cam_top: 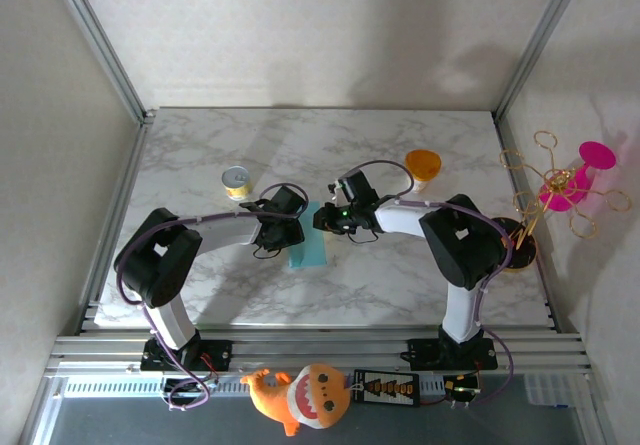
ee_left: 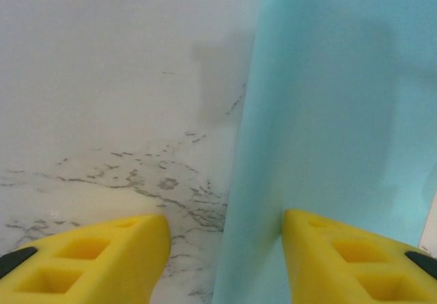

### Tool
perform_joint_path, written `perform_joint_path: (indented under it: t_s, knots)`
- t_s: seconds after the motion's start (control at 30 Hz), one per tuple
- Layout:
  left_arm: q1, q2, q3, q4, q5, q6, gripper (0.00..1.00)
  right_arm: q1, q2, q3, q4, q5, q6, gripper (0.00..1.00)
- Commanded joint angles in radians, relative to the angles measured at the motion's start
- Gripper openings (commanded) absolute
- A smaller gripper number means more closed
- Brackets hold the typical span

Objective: Fold a paper plane with a square sheet of paper (pick it up from the middle)
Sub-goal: Hold the square sheet of paper at the center of the table.

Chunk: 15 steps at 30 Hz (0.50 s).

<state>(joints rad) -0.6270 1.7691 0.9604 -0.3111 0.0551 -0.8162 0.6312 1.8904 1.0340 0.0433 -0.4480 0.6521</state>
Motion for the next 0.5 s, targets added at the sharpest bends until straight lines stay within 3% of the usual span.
perform_joint_path:
  t_s: [0.0, 0.47]
  knots:
    - [-0.014, 0.147, -0.078, 0.030, 0.063, -0.032, 0.51, 0.013, 0.022, 0.027, -0.035, -0.017, -0.025, 0.21]
    - [-0.014, 0.135, -0.080, 0.029, 0.061, -0.023, 0.51, 0.016, 0.092, 0.044, -0.133, 0.039, -0.046, 0.17]
